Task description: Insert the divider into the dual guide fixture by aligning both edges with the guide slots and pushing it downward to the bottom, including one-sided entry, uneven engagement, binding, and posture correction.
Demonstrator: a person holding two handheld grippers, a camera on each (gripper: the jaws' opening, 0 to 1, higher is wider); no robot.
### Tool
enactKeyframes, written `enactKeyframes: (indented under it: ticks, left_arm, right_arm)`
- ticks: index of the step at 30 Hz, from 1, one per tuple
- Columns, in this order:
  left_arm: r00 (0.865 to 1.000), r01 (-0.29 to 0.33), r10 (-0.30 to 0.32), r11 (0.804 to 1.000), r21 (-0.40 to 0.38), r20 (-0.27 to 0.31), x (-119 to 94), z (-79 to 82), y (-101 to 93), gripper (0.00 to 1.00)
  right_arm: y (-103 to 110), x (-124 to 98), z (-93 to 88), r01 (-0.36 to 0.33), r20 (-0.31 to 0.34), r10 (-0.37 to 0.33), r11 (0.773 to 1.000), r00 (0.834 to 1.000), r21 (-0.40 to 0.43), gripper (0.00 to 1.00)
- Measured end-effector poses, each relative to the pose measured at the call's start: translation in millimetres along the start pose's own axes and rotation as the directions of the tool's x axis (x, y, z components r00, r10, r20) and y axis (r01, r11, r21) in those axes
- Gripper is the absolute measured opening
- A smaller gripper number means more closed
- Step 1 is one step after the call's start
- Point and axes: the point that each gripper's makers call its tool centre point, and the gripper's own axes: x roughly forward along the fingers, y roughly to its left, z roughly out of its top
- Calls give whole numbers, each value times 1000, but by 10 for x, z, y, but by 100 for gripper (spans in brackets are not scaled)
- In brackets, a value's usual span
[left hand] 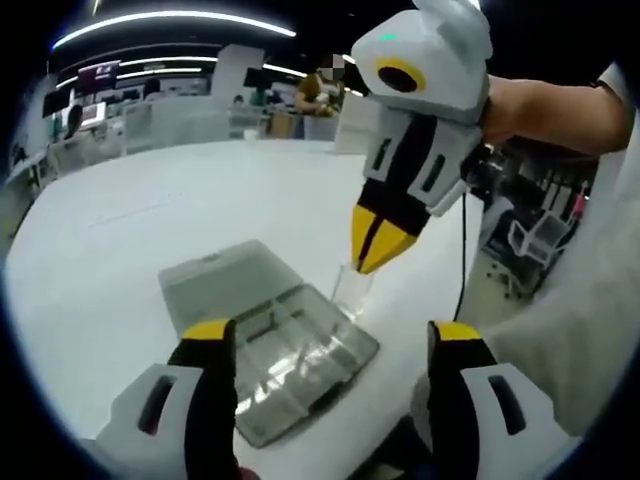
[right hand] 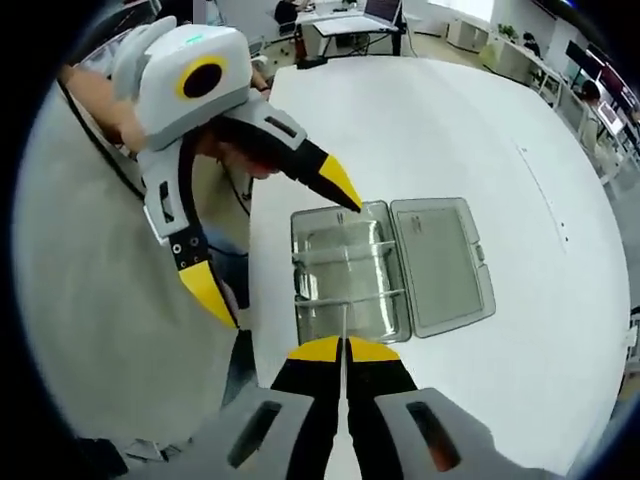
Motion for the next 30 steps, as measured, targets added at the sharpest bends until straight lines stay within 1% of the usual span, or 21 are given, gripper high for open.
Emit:
enactKeyframes:
  ticks: [3, 7, 14, 20, 25, 30]
  left_arm:
    - [1000, -3, 3, 1000, 3, 3, -3, -1, 12, 78]
    - [1000, -14, 14, 1000, -12, -9, 1, -17, 34, 85]
    - [1000, -14, 14, 1000, -14, -6, 5, -19, 33, 86]
    - [1000, -20, 19, 999, -32, -17, 5, -37, 49, 90]
    - [999, -36, 35, 997, -64, -26, 6, -54, 83, 98]
    - [999, -37, 36, 997, -66, -26, 8, -63, 80, 96]
  right_arm:
    - [1, 8, -4, -1, -3, 1, 1000, 1000, -6, 0]
    - [3, 20, -8, 1, -9, -1, 1000, 1000, -24, 0]
    - [6, 26, -2, 0, -10, -1, 999, 1000, -37, 0]
    - [1, 40, 6, -2, -9, 1, 999, 1000, -38, 0]
    - [-6, 50, 10, -3, -9, 3, 999, 1000, -37, 0]
    - [-6, 66, 6, -6, -10, 5, 999, 1000, -32, 0]
